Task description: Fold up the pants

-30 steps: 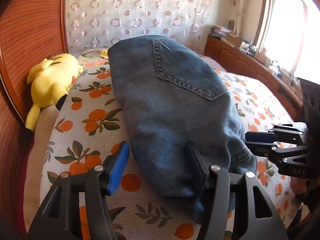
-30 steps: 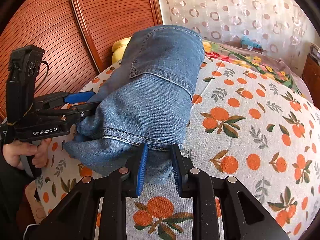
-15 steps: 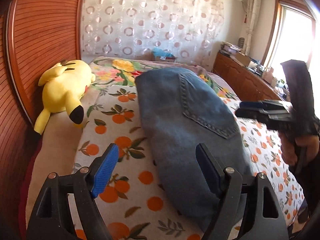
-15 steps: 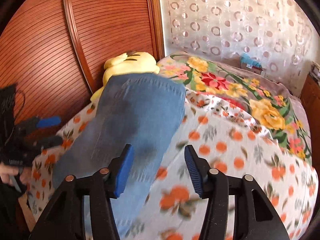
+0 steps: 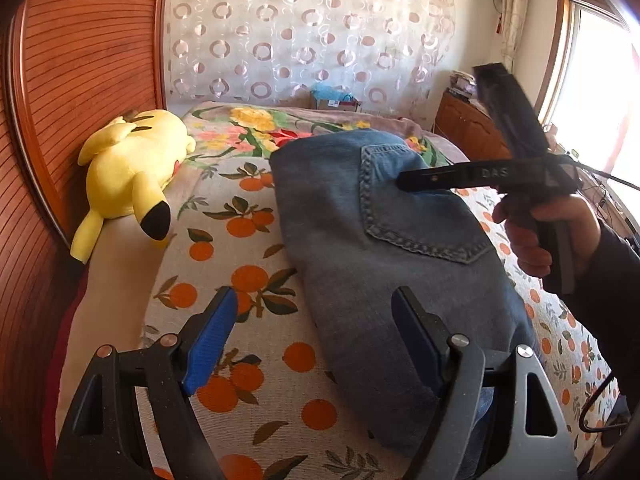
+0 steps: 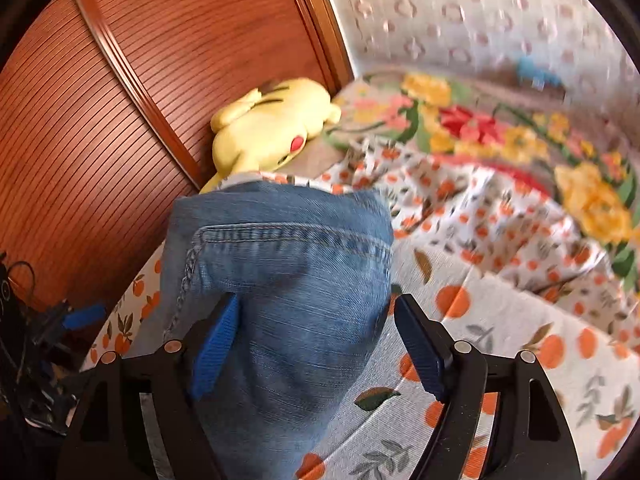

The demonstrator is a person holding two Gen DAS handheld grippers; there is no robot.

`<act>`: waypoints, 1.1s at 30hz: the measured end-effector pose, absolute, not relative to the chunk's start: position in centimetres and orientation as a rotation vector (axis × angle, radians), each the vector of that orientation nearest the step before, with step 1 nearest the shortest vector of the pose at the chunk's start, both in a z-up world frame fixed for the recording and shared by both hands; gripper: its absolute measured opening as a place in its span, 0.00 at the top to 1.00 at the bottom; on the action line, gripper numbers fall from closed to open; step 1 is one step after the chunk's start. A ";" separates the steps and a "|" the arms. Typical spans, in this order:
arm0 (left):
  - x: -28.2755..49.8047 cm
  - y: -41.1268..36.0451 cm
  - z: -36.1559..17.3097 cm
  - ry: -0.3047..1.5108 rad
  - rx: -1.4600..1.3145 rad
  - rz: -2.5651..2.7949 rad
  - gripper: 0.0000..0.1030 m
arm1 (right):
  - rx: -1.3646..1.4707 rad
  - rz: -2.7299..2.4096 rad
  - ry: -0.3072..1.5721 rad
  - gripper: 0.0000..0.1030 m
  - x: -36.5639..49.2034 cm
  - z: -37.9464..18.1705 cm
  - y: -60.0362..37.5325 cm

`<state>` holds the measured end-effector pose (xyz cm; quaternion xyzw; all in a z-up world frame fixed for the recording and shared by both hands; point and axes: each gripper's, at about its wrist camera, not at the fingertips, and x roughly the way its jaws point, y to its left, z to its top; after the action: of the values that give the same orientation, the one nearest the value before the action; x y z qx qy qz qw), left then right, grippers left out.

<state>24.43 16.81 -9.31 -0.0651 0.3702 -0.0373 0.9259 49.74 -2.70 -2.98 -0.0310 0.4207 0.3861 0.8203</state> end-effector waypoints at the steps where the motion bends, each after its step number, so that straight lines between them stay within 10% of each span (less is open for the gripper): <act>1: 24.5 16.7 -9.4 0.763 -0.132 -0.078 0.23 | -0.064 0.825 0.902 0.22 50.1 -3.1 -2.6; 10: 24.5 16.6 -9.7 0.783 -0.133 -0.075 0.23 | -0.052 0.861 0.857 0.76 49.8 -1.9 -3.1; 33: 26.8 13.6 -12.0 0.893 -0.201 -0.220 0.23 | -0.053 0.634 0.819 0.73 44.9 -5.9 -10.3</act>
<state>26.83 13.63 -12.00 -0.0966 0.4304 -0.1062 0.8911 44.87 -10.30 -5.93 -0.0254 0.3912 0.3030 0.8686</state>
